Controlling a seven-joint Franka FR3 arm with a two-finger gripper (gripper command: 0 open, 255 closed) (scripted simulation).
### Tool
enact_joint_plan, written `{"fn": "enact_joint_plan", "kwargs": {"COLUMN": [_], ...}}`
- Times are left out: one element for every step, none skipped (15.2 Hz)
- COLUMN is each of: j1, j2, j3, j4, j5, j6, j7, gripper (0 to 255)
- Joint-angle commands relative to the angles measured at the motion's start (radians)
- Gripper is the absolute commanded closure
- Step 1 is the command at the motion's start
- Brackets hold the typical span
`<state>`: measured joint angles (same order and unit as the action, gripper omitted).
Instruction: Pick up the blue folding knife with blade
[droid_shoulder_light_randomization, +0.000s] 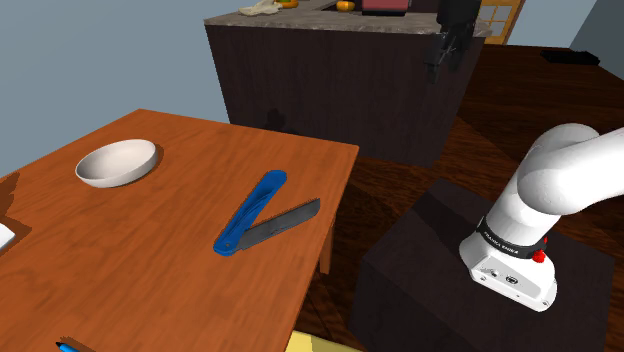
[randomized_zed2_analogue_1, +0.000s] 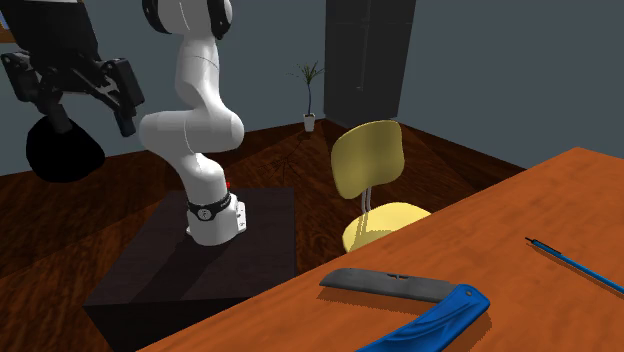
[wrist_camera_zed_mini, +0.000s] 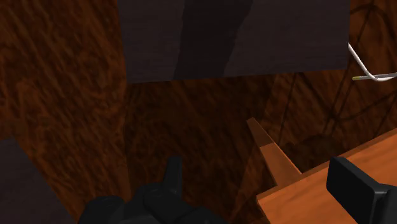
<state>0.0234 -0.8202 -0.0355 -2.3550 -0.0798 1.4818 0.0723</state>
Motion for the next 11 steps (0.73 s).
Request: {"fn": "enact_joint_plan", "kwargs": {"j1": [0.0, 0.016, 0.031, 0.047, 0.062, 0.077, 0.092, 0.108, 0.122, 0.137, 0.151], "j2": [0.0, 0.022, 0.045, 0.068, 0.091, 0.115, 0.139, 0.163, 0.187, 0.211, 0.235], "j3": [0.0, 0.004, 0.008, 0.013, 0.018, 0.023, 0.028, 0.033, 0.039, 0.045, 0.051], "j4": [0.0, -0.003, -0.006, -0.007, -0.008, -0.008, -0.007, -0.006, -0.004, -0.001, 0.002], "j5": [0.0, 0.005, 0.01, 0.015, 0.02, 0.025, 0.03, 0.035, 0.04, 0.045, 0.05], "j6": [0.0, 0.028, 0.055, 0.082, 0.108, 0.134, 0.16, 0.185, 0.209, 0.233, 0.257], "j7": [0.0, -0.016, -0.031, -0.047, -0.063, -0.079, -0.095, -0.111, -0.127, -0.143, -0.159], "gripper": [0, 0, 0, 0, 0, 0, 0, 0, 0, 0, 0]}}
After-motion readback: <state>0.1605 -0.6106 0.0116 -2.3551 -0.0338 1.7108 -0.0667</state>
